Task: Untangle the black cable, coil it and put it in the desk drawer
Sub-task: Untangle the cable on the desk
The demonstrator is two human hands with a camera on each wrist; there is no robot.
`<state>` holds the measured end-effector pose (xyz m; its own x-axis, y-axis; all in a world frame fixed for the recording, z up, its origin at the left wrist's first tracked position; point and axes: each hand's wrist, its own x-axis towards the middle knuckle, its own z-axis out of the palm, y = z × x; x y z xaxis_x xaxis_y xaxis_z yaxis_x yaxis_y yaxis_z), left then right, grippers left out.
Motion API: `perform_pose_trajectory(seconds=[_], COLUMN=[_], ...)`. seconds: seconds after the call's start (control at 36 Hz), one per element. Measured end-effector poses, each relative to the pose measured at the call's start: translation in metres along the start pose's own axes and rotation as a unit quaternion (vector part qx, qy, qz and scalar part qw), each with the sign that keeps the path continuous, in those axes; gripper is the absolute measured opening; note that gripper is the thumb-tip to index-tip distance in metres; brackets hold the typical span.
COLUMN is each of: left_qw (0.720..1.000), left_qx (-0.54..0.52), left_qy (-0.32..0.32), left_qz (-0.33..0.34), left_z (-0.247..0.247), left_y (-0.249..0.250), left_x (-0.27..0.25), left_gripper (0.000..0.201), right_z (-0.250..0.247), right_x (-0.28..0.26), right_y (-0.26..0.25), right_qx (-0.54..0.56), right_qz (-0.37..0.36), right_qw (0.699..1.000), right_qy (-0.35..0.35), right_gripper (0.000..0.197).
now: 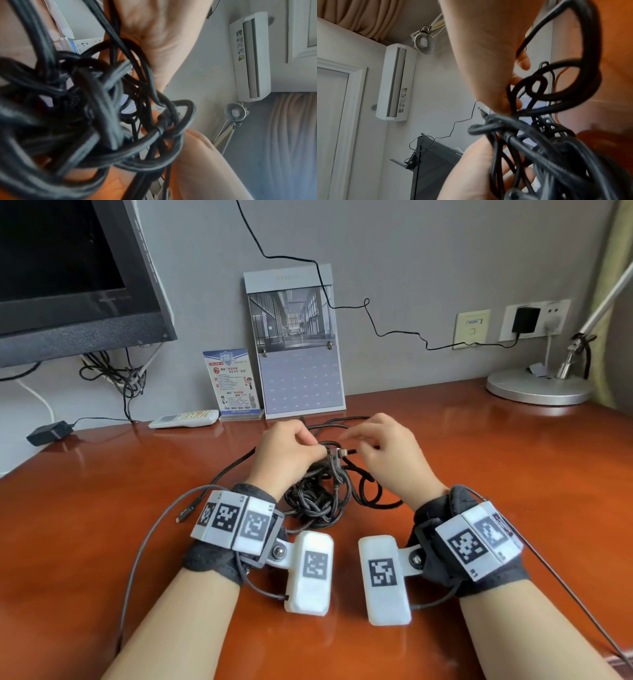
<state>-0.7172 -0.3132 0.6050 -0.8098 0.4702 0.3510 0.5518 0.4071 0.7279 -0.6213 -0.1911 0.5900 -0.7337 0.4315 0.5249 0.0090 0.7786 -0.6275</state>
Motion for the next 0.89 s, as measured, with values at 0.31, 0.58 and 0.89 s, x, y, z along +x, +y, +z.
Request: perform_pose_trajectory(seconds=[0.31, 0.58, 0.89], left_qw=[1.000, 0.999, 0.999], left_qx=[0.007, -0.034, -0.022], left_qy=[-0.002, 0.018, 0.033], left_qz=[0.007, 0.000, -0.003], left_z=[0.000, -0.004, -0.001], left_y=[0.002, -0.001, 0.002], left_x=[-0.001, 0.003, -0.002], left_gripper=[0.018, 0.017, 0.008], right_z=[0.008, -0.002, -0.012], right_x=[0.000, 0.000, 0.004], right_y=[0.000, -0.006, 0.010], right_qx=[-0.023, 0.077, -0.020], right_qz=[-0.013, 0.023, 0.110], right_qw=[1.000, 0.989, 0.974], right_qy=[-0.017, 0.121, 0.196], right_gripper=[0.013, 0.020, 0.028])
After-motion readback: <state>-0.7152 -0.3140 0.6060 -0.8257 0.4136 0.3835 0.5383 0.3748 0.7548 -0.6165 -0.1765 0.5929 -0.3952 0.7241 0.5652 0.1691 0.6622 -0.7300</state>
